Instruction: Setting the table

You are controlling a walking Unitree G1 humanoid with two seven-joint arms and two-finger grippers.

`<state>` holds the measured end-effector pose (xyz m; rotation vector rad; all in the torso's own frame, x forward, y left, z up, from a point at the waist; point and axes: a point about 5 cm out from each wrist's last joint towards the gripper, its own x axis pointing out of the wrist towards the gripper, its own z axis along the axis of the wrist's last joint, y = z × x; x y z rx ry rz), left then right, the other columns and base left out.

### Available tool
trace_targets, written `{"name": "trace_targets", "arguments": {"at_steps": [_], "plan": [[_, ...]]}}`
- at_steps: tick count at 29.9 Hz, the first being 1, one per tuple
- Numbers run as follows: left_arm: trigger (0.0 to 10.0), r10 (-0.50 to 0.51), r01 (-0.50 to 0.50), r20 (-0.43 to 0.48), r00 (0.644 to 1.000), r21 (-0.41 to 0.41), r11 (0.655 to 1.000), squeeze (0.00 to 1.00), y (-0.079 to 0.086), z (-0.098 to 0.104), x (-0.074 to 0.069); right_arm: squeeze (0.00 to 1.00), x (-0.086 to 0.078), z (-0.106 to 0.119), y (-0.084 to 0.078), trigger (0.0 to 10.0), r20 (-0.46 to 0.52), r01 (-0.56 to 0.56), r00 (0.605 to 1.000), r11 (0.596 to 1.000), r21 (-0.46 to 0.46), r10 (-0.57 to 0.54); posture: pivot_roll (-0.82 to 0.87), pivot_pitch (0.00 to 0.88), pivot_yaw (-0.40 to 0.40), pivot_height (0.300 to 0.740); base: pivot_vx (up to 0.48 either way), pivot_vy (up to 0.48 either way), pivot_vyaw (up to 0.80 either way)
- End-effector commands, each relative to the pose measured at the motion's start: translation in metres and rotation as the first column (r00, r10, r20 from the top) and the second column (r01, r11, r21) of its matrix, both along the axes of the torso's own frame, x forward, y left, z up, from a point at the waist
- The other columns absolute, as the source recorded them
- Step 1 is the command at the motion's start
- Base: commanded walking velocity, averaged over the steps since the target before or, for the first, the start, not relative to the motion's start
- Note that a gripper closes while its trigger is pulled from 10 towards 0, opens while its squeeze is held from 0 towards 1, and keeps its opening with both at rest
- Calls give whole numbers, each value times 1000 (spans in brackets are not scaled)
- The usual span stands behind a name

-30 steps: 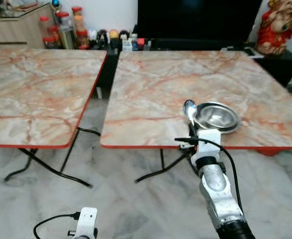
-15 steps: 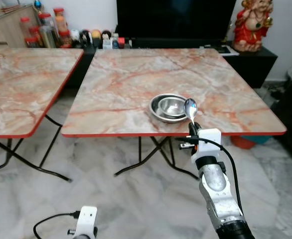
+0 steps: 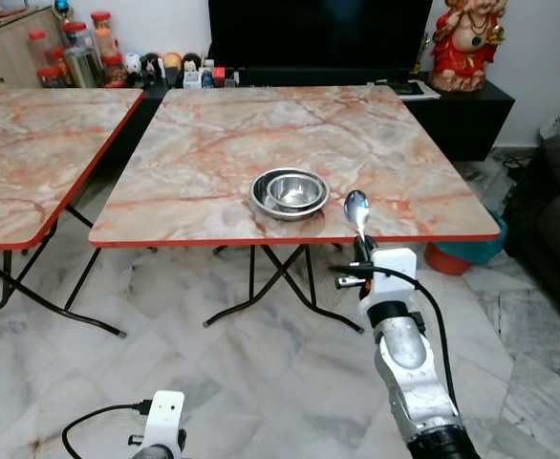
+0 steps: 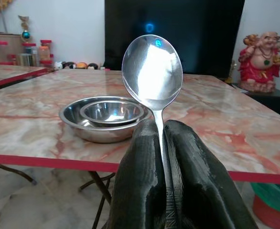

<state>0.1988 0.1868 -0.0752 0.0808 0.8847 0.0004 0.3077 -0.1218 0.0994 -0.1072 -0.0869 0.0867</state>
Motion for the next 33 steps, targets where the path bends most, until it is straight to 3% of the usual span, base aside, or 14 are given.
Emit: {"name": "trace_targets", "arguments": {"at_steps": [1,33], "plan": [[10000,10,-10,8,1000,10,1000,0,4,1,1,0,3,6,1,10000,14,-5,1000,1000,10,5,1,0,-16,736,360,0,0],[10000,12,-12,0,1000,3,1000,0,1,-1,-2,0,4,8,2,10000,14,-17,1000,1000,20,17,-2,0,-23,736,360,0,0]]}}
